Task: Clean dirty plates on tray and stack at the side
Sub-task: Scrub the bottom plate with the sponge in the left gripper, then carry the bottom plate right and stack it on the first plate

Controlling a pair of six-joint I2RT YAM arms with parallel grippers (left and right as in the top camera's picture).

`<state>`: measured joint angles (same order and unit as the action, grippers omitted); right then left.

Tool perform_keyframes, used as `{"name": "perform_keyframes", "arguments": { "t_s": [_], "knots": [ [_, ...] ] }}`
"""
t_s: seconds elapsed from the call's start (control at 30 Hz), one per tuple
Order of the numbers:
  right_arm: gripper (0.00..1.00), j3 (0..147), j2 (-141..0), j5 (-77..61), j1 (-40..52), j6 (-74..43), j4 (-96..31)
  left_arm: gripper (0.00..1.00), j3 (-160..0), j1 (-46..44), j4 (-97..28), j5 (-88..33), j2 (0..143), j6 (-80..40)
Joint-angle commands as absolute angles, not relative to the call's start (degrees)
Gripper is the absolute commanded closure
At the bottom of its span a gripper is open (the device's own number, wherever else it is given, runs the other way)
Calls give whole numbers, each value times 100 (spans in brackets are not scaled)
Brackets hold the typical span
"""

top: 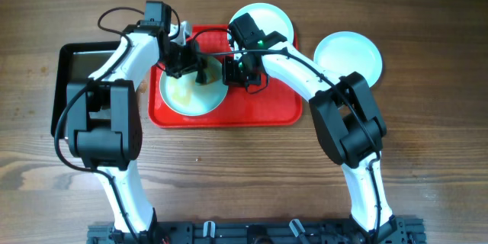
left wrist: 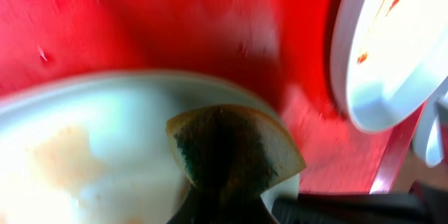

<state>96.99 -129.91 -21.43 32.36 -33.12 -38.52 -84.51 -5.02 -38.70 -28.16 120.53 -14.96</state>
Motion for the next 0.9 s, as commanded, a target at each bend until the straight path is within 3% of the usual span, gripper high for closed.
{"name": "perform_keyframes", "arguments": {
  "t_s": [0.0,0.2,0.4,0.47,0.53,0.57,0.6,0.73,0.87],
  "knots": [
    [96,9686,-13085,-2069,3229,-3295,-3863,96,-9015,-242,-4027,-2641,12079,-1761],
    [95,9686,-13085,-1935,3229,-3315,-3760,96,-10138,305,-5323,-1811,11649,-1712],
    [94,9684,-13268,-1680,3347,-3518,-3430,96,-10116,322,-5533,-1809,11627,-1691],
    [84,9684,-13329,-1682,3391,-3618,-3415,96,-10116,298,-5533,-1767,11627,-1693],
    [82,9684,-13343,-1682,3402,-3621,-3413,96,-10116,296,-5540,-1702,11627,-1691],
    [85,9684,-13343,-1691,3402,-3618,-3417,96,-10116,296,-5540,-1682,11627,-1691],
    [95,9684,-13343,-1772,3402,-3603,-3435,96,-10116,296,-5540,-1682,11627,-1691],
    [96,9686,-13091,-1940,3262,-3581,-3614,96,-10116,301,-5559,-1678,11627,-1691],
    [96,9686,-12324,-1931,2871,-2816,-3789,96,-10116,301,-5717,-1487,11627,-1688]
  ]
}}
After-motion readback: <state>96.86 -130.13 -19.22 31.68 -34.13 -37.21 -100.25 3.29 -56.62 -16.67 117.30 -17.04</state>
